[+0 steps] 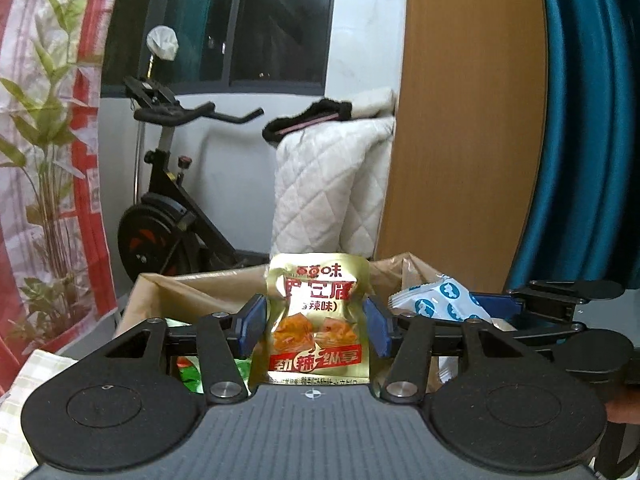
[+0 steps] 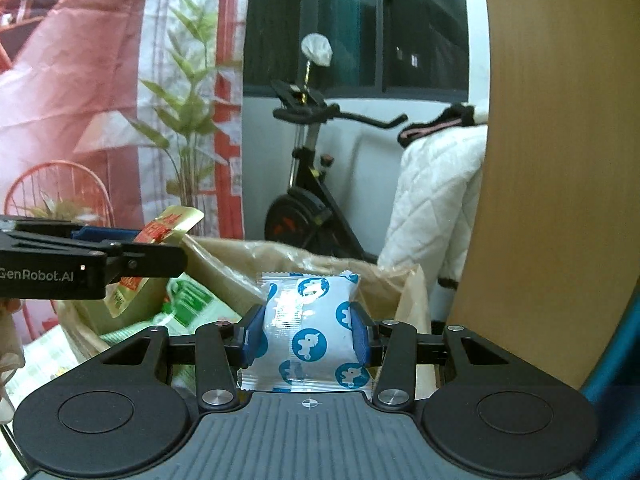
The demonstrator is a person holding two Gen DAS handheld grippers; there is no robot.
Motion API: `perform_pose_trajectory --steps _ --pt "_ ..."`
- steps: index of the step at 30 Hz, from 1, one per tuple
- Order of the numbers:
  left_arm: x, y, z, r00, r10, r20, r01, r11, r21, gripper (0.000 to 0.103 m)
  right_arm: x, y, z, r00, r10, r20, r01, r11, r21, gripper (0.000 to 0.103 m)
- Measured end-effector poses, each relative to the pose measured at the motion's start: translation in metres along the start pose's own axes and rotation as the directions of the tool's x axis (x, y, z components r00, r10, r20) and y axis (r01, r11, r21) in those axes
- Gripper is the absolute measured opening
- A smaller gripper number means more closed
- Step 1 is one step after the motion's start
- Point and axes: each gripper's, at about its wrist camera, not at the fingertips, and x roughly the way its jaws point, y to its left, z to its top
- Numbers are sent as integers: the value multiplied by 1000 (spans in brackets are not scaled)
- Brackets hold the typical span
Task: Organize snacks
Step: 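Carry both packets over the box and release them with both tools, then lower both tools back to the snack pile in front of the box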
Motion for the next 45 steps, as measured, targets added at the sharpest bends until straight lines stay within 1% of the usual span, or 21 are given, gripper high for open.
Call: perform_pose_trajectory --steps 1,2,3,4,6,10,14,18,23,27,33,39,42,44,45 --pt "-1 1 -2 1000 -2 -9 2 1000 0 59 1 1 -3 1000 -3 -7 3 1000 6 42" --pt "-1 3 -4 1000 2 -19 -2 1000 0 68 -1 1 -5 1000 -6 -7 7 1000 8 43" --pt "-1 5 -5 1000 9 -28 -10 1000 -3 75 -3 1 -6 1000 -8 -3 8 1000 8 46" --pt "-3 6 -6 1000 15 -27 -15 1000 -6 80 -5 2 -7 1000 -9 0 9 1000 7 53" --pt "-9 10 -9 1000 13 -18 -13 1000 -5 81 -11 5 -8 1000 -7 9 7 1000 6 60" --pt "-21 14 -12 999 24 -33 -24 1000 -7 81 -28 9 -9 1000 0 20 1 1000 -9 64" --pt "-41 18 -14 998 47 -36 -47 999 -9 81 -47 12 -12 999 22 29 -22 1000 3 65" --pt "-68 22 -19 999 44 -26 -45 998 -32 81 -67 17 -20 998 45 34 -46 999 15 65" --pt "-100 27 -35 999 48 -21 -49 998 -50 81 -88 22 -36 997 63 41 -64 998 20 65" --pt "-120 33 -54 996 82 -30 -84 994 -69 81 -102 19 -53 997 65 40 -66 997 26 65" --pt "-134 42 -89 989 120 -81 -128 986 -103 81 -113 7 -87 999 34 7 -35 996 79 65" --pt "-134 47 -121 981 120 -151 -143 978 -151 80 -111 2 -129 997 -2 -71 11 992 123 65" --pt "-132 48 -133 976 117 -181 -147 976 -160 80 -109 5 -147 995 -5 -104 19 992 129 65" --pt "-130 49 -136 974 115 -197 -146 978 -151 80 -105 10 -156 992 -5 -125 20 992 124 67" --pt "-131 47 -138 973 118 -200 -148 978 -146 80 -103 11 -161 991 -3 -134 20 992 123 71"
